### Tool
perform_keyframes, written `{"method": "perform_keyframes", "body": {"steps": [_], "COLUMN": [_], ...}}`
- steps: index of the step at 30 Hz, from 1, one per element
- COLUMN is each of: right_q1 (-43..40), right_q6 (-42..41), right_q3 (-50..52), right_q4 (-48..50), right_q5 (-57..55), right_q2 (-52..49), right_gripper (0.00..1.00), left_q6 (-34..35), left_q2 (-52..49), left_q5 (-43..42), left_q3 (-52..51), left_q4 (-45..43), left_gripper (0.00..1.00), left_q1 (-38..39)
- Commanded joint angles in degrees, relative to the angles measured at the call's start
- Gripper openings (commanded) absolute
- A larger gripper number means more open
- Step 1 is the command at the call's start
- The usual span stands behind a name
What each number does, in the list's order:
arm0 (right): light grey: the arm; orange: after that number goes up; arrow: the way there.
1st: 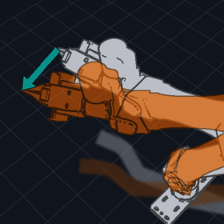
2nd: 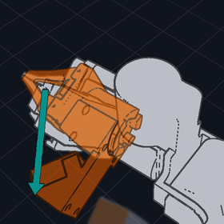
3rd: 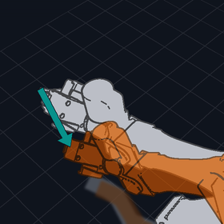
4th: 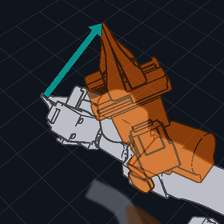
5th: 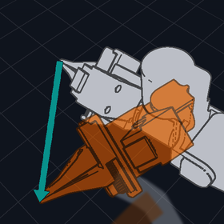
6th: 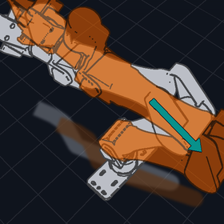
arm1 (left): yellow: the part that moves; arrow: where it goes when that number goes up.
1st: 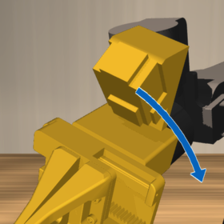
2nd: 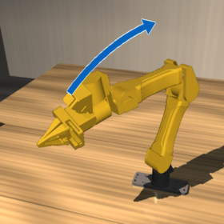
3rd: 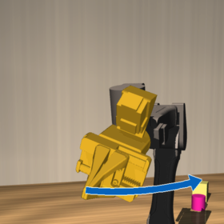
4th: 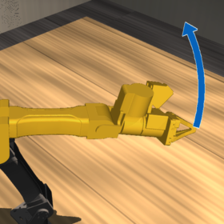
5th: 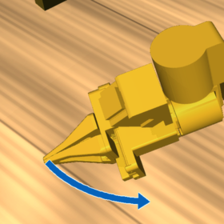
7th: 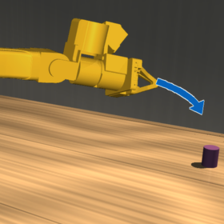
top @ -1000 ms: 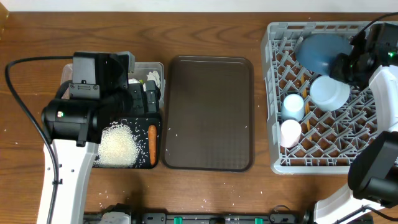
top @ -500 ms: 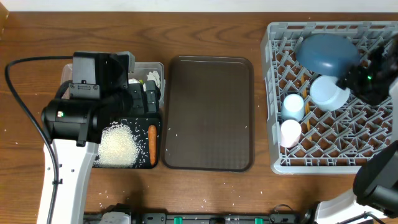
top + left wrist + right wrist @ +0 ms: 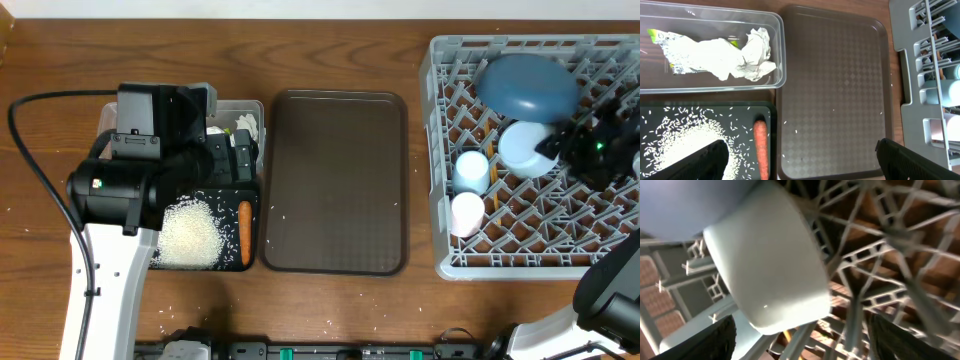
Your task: Sort waste into correct bins and load items into the dishwasher rack
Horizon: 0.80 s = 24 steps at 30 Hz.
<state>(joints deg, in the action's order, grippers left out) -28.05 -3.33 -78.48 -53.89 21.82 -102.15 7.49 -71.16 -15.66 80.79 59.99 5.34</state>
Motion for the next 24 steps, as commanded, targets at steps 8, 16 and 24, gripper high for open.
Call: {"method": "perform_keyframes", "body": {"steps": [8,16,24], "right_q1": [0.6,2.6,3.7], "right_q6": [5.2,5.4,5.4], "right_q3": [1.3,1.2,1.2], "right_q4": [0.8,0.7,-0.6], "right_q5": [11.4,11.5,12.1], "right_q2": [1.2,2.6,3.4], "right_gripper": [0.57,0.55,0.39], "left_q6": [0.1,0.1,0.1], "left_q2": [0.0,0.0,0.0], "left_q5": [0.6,0.6,0.6], "left_q3": [0.1,0.1,0.1], "left_q4": [0.1,0.1,0.1], "left_gripper": [0.97,0.97,0.97], "left_q1": [-0.3,-0.3,-0.3]}}
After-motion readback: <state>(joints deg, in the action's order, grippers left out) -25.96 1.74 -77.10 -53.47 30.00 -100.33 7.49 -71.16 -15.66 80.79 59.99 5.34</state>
